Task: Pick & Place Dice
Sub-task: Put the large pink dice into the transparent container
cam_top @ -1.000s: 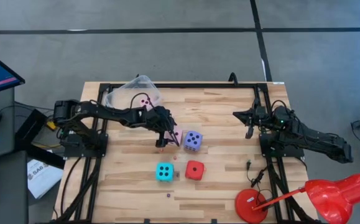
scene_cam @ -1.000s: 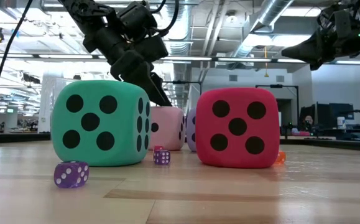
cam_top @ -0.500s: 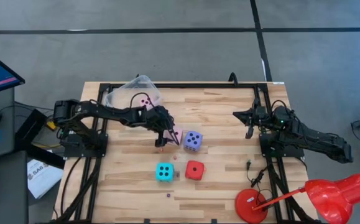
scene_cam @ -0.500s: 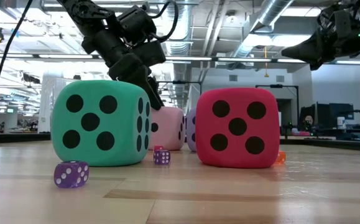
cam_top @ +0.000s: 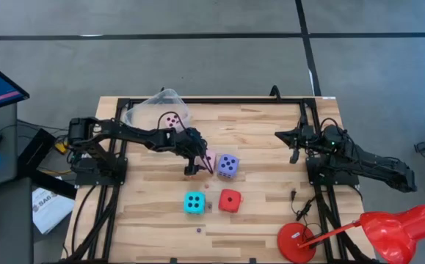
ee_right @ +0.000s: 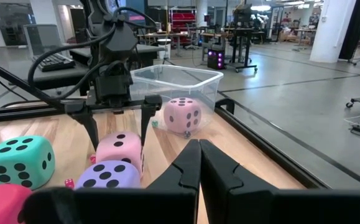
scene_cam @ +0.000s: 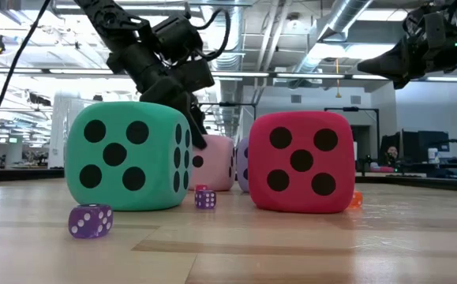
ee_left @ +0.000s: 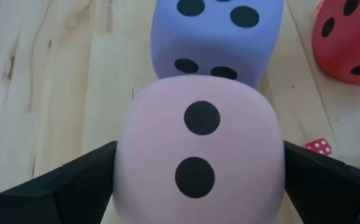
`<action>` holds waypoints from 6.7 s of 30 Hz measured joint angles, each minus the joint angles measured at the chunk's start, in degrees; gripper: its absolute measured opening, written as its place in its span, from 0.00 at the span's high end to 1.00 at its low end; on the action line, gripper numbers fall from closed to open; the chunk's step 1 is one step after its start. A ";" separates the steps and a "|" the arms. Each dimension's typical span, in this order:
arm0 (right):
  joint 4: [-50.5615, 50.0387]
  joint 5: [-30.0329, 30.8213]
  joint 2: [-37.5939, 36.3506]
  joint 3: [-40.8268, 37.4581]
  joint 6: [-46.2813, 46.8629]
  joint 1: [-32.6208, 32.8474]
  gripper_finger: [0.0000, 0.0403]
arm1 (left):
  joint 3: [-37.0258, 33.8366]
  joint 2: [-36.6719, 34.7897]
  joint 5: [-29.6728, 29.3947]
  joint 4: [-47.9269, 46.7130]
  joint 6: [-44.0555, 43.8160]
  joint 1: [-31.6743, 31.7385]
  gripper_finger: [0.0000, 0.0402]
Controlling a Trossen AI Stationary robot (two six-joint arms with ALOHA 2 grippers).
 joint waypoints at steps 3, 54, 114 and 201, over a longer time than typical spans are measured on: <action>-0.01 0.00 -0.02 0.00 0.02 0.00 1.00 | -0.04 0.02 0.00 0.21 0.00 -0.01 0.00; -0.15 -0.07 -0.02 0.00 0.02 0.04 1.00 | -0.23 -39.10 -40.87 -9.83 -4.57 11.41 0.06; -0.40 -0.02 -0.01 0.00 0.00 0.06 1.00 | -0.24 -30.47 -46.12 -23.84 -25.55 18.05 0.01; -0.38 -0.03 -0.01 0.00 0.00 0.06 1.00 | -0.25 -31.55 -40.97 -33.30 -14.97 18.01 0.01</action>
